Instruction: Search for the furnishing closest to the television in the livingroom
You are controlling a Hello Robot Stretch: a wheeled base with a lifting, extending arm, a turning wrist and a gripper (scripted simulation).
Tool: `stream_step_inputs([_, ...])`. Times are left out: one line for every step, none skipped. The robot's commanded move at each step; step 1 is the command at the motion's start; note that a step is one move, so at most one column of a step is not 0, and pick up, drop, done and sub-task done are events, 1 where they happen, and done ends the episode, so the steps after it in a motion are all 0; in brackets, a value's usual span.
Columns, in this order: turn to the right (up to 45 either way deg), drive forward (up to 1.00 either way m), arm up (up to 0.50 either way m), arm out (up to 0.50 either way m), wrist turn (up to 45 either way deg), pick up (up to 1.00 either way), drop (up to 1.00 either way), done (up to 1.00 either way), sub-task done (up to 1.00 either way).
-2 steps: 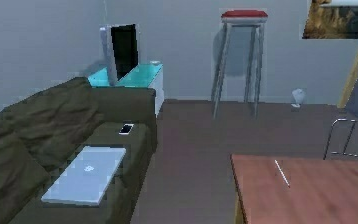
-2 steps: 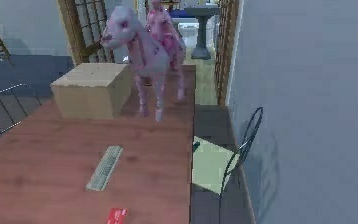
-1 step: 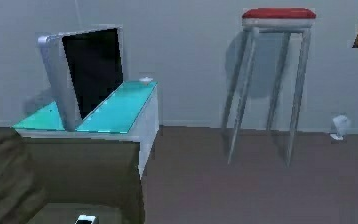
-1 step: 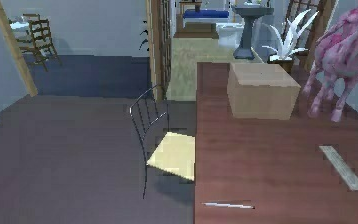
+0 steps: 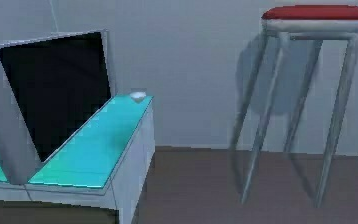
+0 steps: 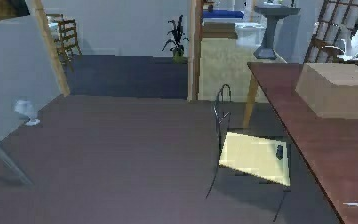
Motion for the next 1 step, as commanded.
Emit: stream_step_inputs([-27.0,0.00,0.00,0.00,0.0,0.00,0.00,0.00,0.00])
